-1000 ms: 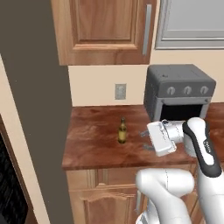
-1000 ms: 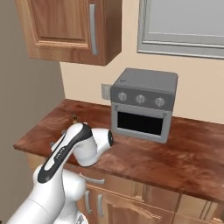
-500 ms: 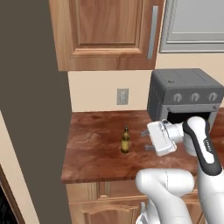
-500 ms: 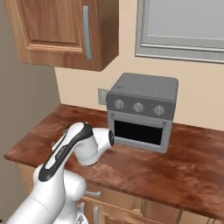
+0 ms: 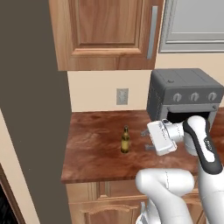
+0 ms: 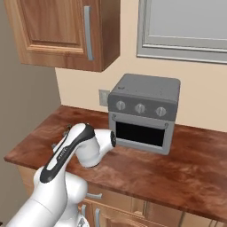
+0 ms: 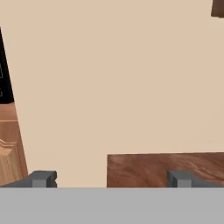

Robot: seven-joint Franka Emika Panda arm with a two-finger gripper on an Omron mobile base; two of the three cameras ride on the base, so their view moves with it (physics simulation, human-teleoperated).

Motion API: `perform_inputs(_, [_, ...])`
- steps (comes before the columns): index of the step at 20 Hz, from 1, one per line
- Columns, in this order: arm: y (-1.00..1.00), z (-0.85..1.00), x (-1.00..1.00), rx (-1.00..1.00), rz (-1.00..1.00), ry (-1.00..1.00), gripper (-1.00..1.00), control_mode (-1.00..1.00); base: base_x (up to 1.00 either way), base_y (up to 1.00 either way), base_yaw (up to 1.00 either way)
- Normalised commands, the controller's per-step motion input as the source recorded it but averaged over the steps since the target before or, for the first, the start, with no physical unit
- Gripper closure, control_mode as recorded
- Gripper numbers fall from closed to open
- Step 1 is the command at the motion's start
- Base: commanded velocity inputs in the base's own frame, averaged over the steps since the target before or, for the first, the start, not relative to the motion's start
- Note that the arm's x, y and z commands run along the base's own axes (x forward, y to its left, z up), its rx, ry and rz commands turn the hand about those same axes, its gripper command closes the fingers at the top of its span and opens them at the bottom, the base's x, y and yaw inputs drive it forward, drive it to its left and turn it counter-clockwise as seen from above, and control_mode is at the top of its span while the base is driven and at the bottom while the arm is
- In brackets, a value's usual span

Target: Place the drinks on the dining counter in a tight cluster.

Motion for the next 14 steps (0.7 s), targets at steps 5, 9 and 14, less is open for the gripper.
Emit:
perform_inputs(5, [0.00,0.00,0.00,0.00,0.00,0.00,-1.00,1.00,0.03,0.01,0.00])
perform_inputs(9, [0.00,0.00,0.00,0.00,0.00,0.00,-1.00,1.00,0.02,0.00,0.05])
perform_inputs(14, [-0.05,-0.10,0.07,-0.03,0.10,-0.10,-1.00,-1.00,0.00,0.00,0.02])
